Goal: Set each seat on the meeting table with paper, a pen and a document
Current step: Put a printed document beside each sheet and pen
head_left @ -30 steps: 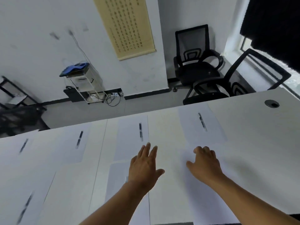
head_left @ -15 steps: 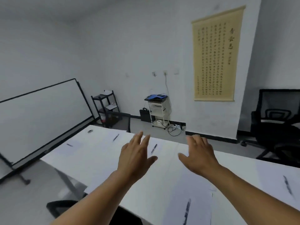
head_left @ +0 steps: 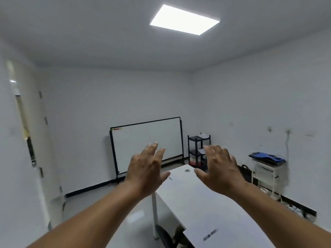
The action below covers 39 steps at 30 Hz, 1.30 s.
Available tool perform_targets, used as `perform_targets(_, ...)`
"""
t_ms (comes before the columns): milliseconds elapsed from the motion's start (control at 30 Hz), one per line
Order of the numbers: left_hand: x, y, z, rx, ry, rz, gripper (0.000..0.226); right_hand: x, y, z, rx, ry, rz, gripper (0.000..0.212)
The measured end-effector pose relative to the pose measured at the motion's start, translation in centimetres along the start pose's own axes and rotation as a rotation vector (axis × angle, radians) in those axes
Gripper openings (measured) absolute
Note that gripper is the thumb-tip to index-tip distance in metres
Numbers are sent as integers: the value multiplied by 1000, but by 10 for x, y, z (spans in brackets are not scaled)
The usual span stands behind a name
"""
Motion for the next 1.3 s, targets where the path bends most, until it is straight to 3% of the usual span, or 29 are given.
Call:
perform_targets(167, 93, 40, 6, -34, 104, 166, 88, 83, -14, 51, -22, 105, 99, 90)
perform_targets(367, 159, 51, 24, -47, 189, 264, 86, 137, -47, 109, -29, 205, 146, 92)
perform_targets(633, 215, 25, 98, -98, 277, 350, 90, 154, -99, 219, -99, 318, 182, 94)
perform_targets(867, 262, -15, 165, -18, 314, 415, 96, 169, -153, 309, -123, 419, 163, 96)
perform_targets(1300, 401, -86, 201, -8, 330, 406, 96, 270, -281, 378, -76, 441, 163, 96)
Point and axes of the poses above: each hand's wrist, its own z-axis towards the middle knuckle, its own y-axis out of the back of the hand, x = y × z, the point moved 2 cm from there along z, towards the middle knuckle, and after that the axes turned 15 degrees about -x, right-handed, at the moved point
